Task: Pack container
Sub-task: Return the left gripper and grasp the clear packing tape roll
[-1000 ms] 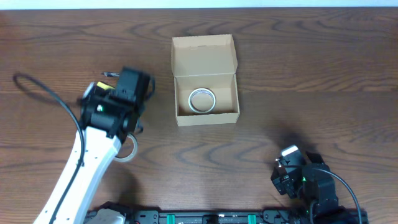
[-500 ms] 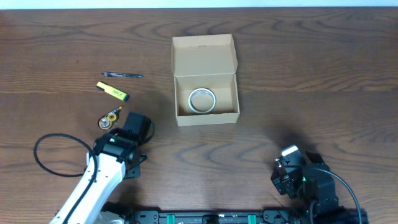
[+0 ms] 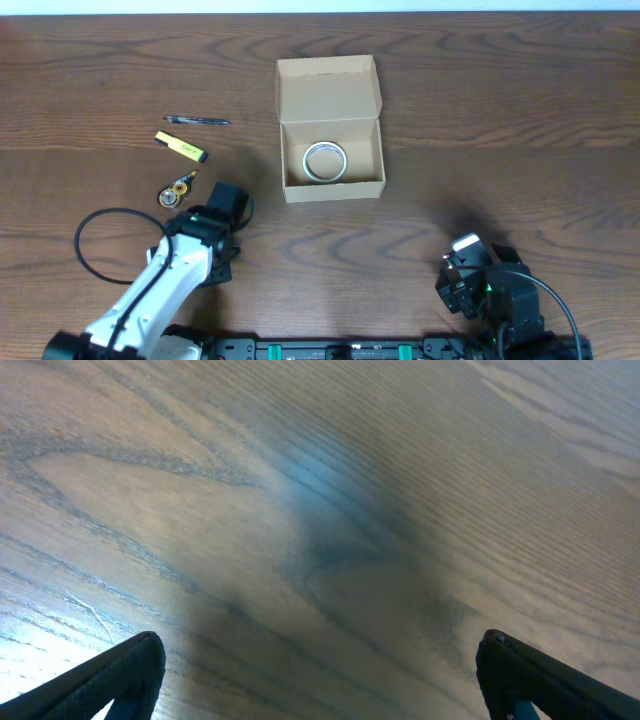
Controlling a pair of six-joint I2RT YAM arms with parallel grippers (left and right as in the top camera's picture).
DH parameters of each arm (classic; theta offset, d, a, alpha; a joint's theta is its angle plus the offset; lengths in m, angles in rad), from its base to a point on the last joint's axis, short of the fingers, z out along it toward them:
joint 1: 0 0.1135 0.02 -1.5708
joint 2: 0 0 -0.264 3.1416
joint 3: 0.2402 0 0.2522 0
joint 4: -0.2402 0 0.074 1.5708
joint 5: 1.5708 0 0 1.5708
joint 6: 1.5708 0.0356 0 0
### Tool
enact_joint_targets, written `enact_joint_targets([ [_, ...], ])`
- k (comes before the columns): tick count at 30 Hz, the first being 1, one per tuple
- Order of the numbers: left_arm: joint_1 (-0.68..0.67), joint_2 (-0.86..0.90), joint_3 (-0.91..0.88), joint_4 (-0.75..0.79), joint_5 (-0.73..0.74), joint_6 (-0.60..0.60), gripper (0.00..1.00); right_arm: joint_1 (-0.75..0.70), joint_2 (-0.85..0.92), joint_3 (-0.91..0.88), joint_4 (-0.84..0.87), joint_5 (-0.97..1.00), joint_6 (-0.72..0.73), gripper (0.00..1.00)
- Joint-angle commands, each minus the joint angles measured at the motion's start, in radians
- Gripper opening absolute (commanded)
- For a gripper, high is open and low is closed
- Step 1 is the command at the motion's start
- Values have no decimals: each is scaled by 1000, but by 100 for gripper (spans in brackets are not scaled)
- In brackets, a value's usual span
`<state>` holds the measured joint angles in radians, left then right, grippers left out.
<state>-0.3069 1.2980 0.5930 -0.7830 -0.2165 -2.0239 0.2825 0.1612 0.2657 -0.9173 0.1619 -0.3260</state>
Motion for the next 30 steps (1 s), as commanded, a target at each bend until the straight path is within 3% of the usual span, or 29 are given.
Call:
enact_joint_targets([
  [1,24,49,-9,28,-18,-58,50,-9,-6,-4,-4,6,-11,99],
  [6,53,63,-9,55,-19,-51,45,-9,-6,-4,-4,6,-11,99],
  [22,119,126,-9,91,28,-48,43,-9,-6,-4,-4,6,-11,99],
  [25,119,149,-9,105,38,-47,36,-9,-6,-4,-4,6,-11,99],
  [30,119,157,-9,113,53,-40,16,-9,-6,-4,-3,6,-11,99],
])
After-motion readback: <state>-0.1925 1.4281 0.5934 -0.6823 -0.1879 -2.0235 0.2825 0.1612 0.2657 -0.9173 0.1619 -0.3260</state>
